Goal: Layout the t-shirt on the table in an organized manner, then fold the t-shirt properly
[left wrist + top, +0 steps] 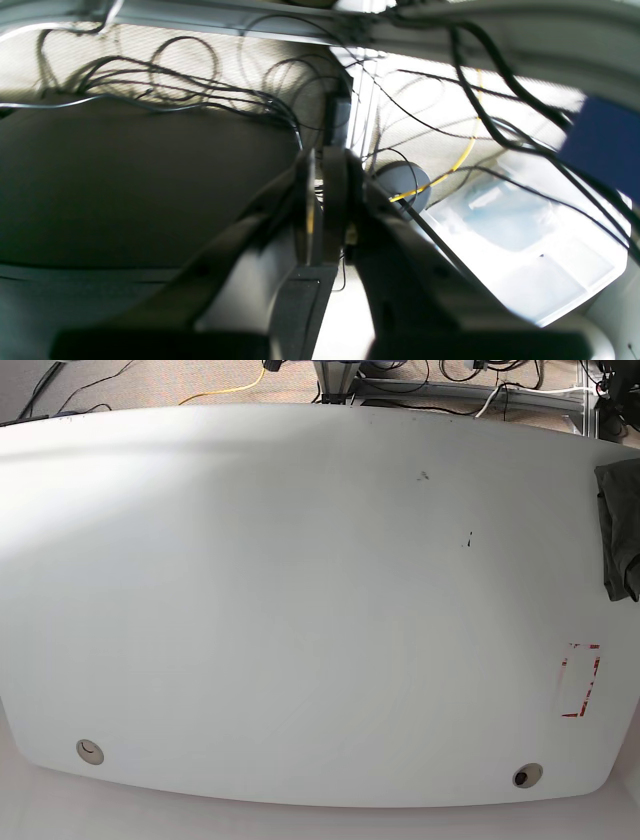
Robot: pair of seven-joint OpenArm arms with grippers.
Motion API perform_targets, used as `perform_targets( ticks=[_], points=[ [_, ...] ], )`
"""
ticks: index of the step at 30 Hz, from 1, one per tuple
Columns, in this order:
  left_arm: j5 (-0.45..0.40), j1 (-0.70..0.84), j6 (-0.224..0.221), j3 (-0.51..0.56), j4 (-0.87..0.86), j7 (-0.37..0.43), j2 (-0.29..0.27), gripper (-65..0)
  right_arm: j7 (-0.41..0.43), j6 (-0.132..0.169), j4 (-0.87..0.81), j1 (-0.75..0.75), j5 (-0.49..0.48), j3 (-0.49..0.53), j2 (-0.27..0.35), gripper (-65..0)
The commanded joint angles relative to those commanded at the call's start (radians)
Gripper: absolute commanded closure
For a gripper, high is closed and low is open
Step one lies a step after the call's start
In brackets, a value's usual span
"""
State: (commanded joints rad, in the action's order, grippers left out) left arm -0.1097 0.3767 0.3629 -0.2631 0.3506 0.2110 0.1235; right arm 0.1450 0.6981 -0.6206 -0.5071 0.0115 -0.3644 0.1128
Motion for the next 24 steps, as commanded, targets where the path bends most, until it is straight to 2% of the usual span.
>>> perform_targets(
  ticks=[7, 10, 13, 16, 18, 19, 20, 24],
  points=[
    [0.0, -0.124, -0.103, 0.101, -0.172, 0.0, 0.015, -2.2, 0.0, 0.0, 0.11, 0.08, 0.002, 0.002, 0.0, -3.2],
    [0.0, -0.173, -0.144, 0.103, -0.238, 0.0, 0.017, -2.2, 0.0, -0.048, 0.15, 0.109, 0.003, 0.003, 0.002, -3.3],
    [0.0, -0.212, -0.164, 0.104, -0.281, -0.006, 0.015, -2.2, 0.0, -0.081, 0.166, 0.129, 0.052, 0.003, -0.005, -3.3],
    [0.0, -0.233, -0.178, 0.104, -0.295, -0.044, 0.014, -2.2, 0.0, -0.119, 0.166, 0.138, 0.112, 0.0, -0.017, -3.3],
    [0.0, -0.245, -0.193, 0.104, -0.29, -0.078, 0.009, -2.2, 0.0, -0.157, 0.163, 0.138, 0.15, 0.0, -0.037, -3.3],
    [0.0, -0.245, -0.196, 0.104, -0.29, -0.084, 0.005, -2.2, 0.0, -0.163, 0.163, 0.14, 0.157, 0.0, -0.04, -3.3],
    [0.0, -0.252, -0.21, 0.104, -0.29, -0.1, -0.003, -2.2, 0.0, -0.188, 0.163, 0.146, 0.17, 0.0, -0.044, -3.3],
    [0.0, -0.259, -0.232, 0.104, -0.29, -0.112, -0.008, -2.2, -0.005, -0.22, 0.166, 0.16, 0.189, -0.002, -0.049, -3.3]
  ],
)
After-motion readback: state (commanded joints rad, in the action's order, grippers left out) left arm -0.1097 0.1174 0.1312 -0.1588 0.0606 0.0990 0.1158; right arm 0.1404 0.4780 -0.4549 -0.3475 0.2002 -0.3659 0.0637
